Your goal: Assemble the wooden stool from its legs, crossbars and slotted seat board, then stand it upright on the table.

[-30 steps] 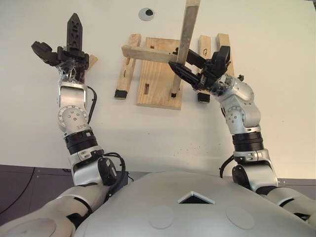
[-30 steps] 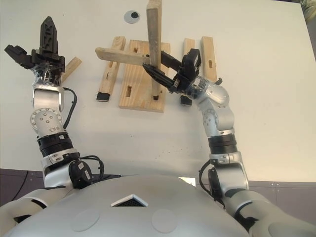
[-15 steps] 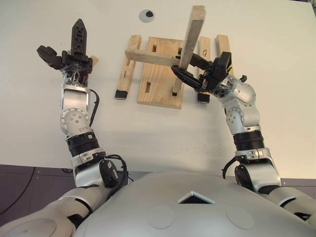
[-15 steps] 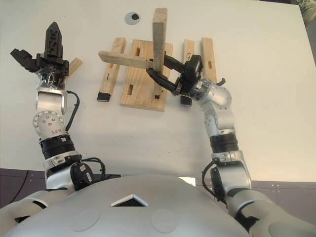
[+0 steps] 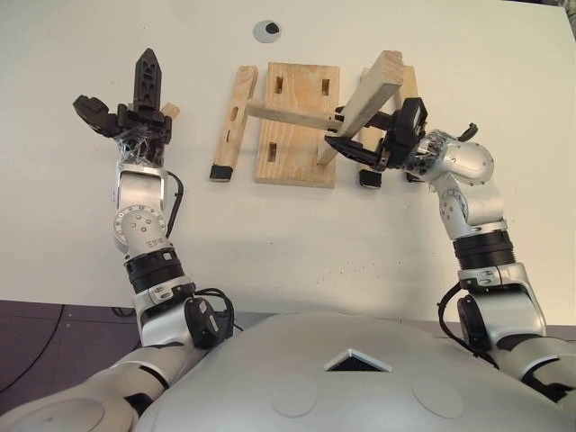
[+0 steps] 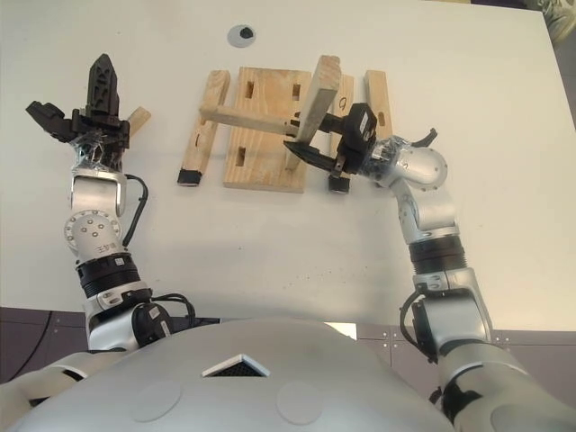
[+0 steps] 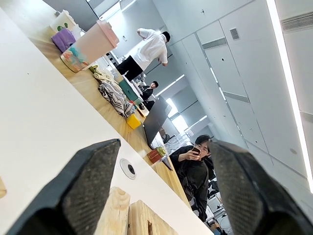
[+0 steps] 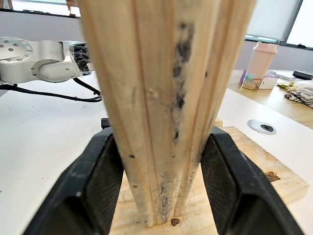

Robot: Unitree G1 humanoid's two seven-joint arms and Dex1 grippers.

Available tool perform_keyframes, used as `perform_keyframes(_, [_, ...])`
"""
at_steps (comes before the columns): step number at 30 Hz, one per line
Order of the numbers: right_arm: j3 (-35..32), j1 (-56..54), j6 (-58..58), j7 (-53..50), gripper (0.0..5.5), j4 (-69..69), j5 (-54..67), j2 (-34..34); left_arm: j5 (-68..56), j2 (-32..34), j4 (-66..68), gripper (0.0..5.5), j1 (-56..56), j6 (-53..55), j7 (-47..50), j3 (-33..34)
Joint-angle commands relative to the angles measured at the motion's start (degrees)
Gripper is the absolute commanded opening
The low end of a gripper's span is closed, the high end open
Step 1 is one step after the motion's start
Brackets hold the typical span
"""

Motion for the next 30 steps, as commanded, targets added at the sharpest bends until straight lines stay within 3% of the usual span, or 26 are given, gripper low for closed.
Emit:
perform_keyframes(1, [0.8, 2.5, 8.1, 1.5, 2.17, 3.4, -2.7, -5.2, 0.9, -0.9, -0.4, 3.31, 0.7, -1.3, 0.9, 0.5])
perform_keyframes(18, [1.1, 6.7, 18.3, 4.7, 2.15, -15.4, 1.4, -12.0, 1.5, -0.7, 0.8, 3.31, 0.2, -2.2, 1.1, 0.8])
perform_keyframes(19, [1.3, 6.6, 18.4, 4.0, 2.53, -15.5, 0.6, -12.2, 1.6, -0.6, 0.9, 3.31, 0.2, -2.2, 1.1, 0.8])
perform_keyframes(27, [-1.2, 7.6, 17.7, 4.5, 4.02, -14.9, -3.9, -17.9, 2.3, -0.5, 1.3, 3.31, 0.0, -2.2, 1.1, 0.8])
perform_keyframes(30, [-4.7, 5.7, 18.2, -0.3, 4.32, -13.6, -3.9, -16.6, 2.3, -0.8, 1.1, 3.31, 0.5, -2.6, 1.1, 1.0])
